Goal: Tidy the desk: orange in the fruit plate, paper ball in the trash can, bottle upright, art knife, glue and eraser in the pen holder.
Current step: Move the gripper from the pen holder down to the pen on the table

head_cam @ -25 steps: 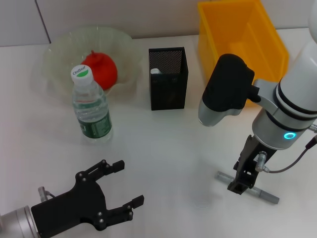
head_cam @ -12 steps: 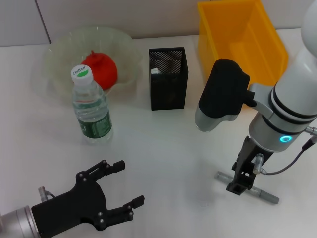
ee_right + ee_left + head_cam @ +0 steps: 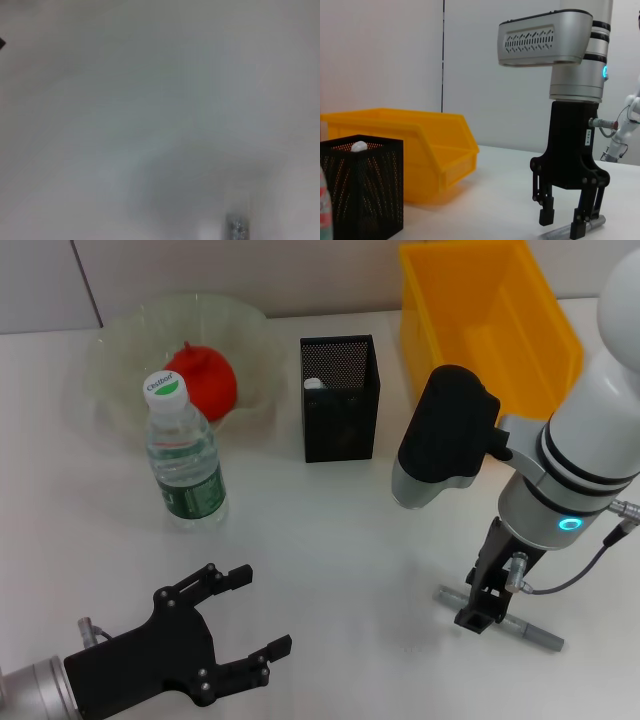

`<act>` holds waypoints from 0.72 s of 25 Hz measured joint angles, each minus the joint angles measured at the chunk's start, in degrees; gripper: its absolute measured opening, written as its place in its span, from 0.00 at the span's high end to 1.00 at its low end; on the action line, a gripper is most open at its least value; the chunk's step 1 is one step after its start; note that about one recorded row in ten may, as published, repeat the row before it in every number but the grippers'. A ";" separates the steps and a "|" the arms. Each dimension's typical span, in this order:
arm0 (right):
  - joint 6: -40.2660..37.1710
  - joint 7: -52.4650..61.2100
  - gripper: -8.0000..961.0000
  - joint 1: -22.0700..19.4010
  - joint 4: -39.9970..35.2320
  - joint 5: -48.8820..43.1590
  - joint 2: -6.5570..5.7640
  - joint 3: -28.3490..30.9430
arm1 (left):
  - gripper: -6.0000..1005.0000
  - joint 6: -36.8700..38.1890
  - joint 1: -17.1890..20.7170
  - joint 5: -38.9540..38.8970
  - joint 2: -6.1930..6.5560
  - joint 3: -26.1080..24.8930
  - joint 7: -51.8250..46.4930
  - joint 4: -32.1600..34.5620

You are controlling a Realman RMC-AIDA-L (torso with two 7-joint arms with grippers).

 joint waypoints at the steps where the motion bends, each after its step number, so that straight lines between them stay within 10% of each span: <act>1: 0.02 0.00 0.49 0.00 0.03 0.00 0.00 -0.03 | 0.14 0.00 0.01 0.00 0.00 0.00 0.00 0.00; 18: 0.04 0.00 0.68 0.42 0.86 -0.83 0.00 -0.63 | 0.14 0.04 0.02 0.00 0.00 0.00 0.00 0.03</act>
